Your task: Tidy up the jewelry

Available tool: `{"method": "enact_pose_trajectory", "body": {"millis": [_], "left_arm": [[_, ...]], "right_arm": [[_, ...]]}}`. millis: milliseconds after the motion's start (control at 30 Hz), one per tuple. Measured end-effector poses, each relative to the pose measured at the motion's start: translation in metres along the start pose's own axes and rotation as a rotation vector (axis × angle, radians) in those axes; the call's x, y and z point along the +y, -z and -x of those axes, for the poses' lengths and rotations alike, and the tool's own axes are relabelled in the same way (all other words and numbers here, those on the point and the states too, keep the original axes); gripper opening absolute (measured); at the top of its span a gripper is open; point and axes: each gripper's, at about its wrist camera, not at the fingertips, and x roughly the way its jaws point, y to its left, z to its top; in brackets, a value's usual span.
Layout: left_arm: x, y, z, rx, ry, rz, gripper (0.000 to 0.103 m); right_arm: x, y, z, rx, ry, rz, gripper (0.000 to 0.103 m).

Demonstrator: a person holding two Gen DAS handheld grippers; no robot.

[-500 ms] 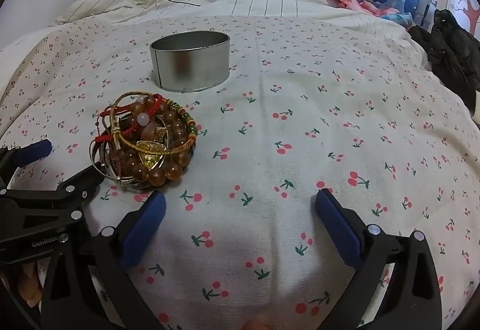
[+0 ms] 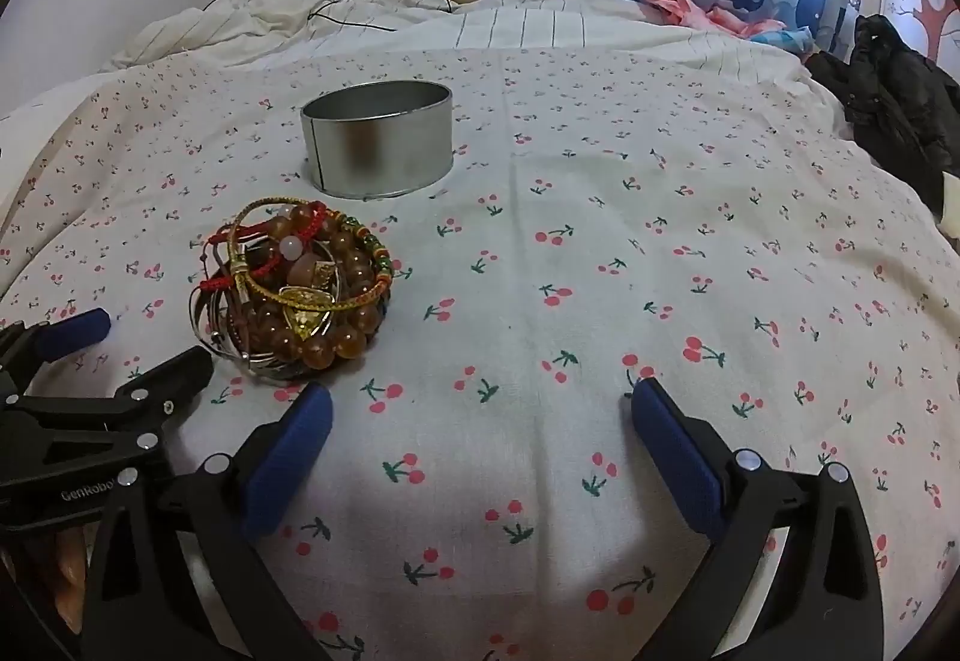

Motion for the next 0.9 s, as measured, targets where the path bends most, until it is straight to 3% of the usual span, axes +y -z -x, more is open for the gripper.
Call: {"method": "enact_pose_trajectory", "body": {"millis": [200, 900], "left_arm": [[0.002, 0.003, 0.001, -0.017, 0.040, 0.000, 0.096], [-0.002, -0.005, -0.008, 0.000, 0.004, -0.002, 0.096]], "right_arm": [[0.000, 0.005, 0.005, -0.003, -0.047, -0.016, 0.096], [-0.002, -0.001, -0.017, 0.071, -0.021, -0.031, 0.096]]}}
